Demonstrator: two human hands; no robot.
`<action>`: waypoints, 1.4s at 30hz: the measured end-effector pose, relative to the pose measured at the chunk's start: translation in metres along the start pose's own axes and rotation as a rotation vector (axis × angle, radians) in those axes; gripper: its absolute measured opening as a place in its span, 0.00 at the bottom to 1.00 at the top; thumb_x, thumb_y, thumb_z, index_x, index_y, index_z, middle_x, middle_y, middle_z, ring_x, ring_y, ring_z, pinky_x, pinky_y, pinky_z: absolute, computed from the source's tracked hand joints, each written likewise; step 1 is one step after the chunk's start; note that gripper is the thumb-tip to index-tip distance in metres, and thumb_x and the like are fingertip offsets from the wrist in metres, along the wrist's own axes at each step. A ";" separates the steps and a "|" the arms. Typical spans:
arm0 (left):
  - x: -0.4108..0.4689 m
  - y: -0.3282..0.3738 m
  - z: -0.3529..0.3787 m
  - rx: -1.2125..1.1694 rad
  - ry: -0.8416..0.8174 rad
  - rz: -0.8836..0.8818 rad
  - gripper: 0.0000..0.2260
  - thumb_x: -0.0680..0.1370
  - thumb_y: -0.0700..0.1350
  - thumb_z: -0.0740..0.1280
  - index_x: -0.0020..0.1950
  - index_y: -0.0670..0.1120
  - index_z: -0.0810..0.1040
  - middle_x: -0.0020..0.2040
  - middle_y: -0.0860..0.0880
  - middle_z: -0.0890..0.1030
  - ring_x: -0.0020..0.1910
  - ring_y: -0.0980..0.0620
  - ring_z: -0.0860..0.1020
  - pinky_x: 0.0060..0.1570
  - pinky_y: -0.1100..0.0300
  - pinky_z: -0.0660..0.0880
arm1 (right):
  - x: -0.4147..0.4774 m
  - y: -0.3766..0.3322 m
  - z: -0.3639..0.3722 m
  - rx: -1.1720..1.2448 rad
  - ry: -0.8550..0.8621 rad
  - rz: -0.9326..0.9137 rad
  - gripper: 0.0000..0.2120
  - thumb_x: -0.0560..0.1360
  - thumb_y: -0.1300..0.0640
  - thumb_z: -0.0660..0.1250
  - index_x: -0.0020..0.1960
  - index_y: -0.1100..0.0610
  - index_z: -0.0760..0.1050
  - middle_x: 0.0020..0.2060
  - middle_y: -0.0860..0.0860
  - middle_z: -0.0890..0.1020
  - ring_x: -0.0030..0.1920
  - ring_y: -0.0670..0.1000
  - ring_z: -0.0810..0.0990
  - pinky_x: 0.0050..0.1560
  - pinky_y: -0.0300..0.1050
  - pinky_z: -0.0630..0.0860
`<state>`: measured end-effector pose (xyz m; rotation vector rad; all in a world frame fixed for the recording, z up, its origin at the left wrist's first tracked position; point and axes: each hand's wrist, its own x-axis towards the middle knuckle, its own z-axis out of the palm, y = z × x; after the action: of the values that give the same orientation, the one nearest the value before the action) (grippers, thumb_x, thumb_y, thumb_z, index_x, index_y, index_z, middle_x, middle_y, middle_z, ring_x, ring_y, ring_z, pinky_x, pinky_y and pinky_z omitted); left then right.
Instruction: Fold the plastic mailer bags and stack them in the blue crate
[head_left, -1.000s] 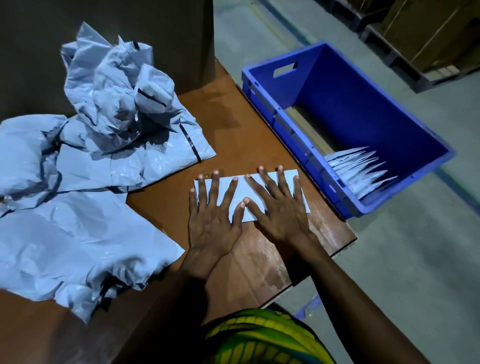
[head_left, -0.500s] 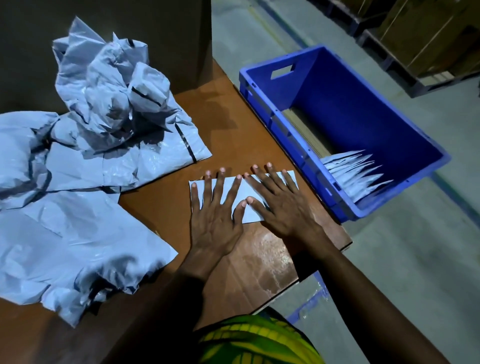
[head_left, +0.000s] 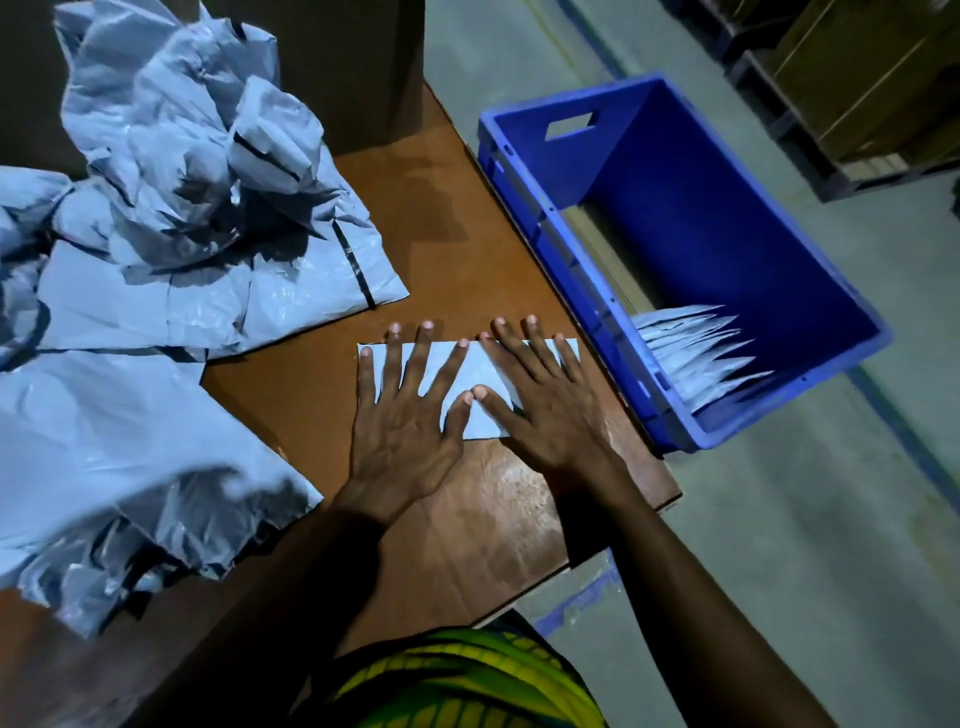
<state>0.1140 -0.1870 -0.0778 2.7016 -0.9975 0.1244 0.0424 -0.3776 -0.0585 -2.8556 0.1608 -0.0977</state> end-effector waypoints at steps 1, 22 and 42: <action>-0.001 0.000 -0.001 -0.011 -0.001 0.002 0.26 0.87 0.60 0.49 0.85 0.55 0.54 0.86 0.47 0.48 0.84 0.42 0.44 0.79 0.34 0.45 | -0.002 -0.001 -0.003 0.093 0.024 0.016 0.30 0.86 0.38 0.56 0.84 0.48 0.58 0.84 0.43 0.55 0.84 0.46 0.45 0.83 0.57 0.47; -0.048 -0.017 -0.025 -0.335 0.234 0.125 0.11 0.81 0.37 0.67 0.61 0.44 0.85 0.62 0.44 0.82 0.59 0.40 0.78 0.59 0.45 0.75 | -0.037 -0.052 0.008 0.134 0.305 0.086 0.11 0.81 0.52 0.69 0.62 0.48 0.83 0.64 0.44 0.81 0.66 0.50 0.76 0.61 0.49 0.72; -0.056 -0.023 -0.016 -0.406 0.253 0.040 0.10 0.80 0.41 0.68 0.59 0.46 0.86 0.58 0.49 0.83 0.59 0.43 0.79 0.59 0.44 0.74 | -0.013 -0.001 -0.011 0.093 0.088 0.043 0.21 0.86 0.40 0.58 0.79 0.40 0.68 0.81 0.44 0.64 0.83 0.47 0.54 0.81 0.45 0.47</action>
<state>0.0867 -0.1310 -0.0769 2.2349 -0.8901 0.2369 0.0283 -0.3781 -0.0484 -2.7553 0.2296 -0.2169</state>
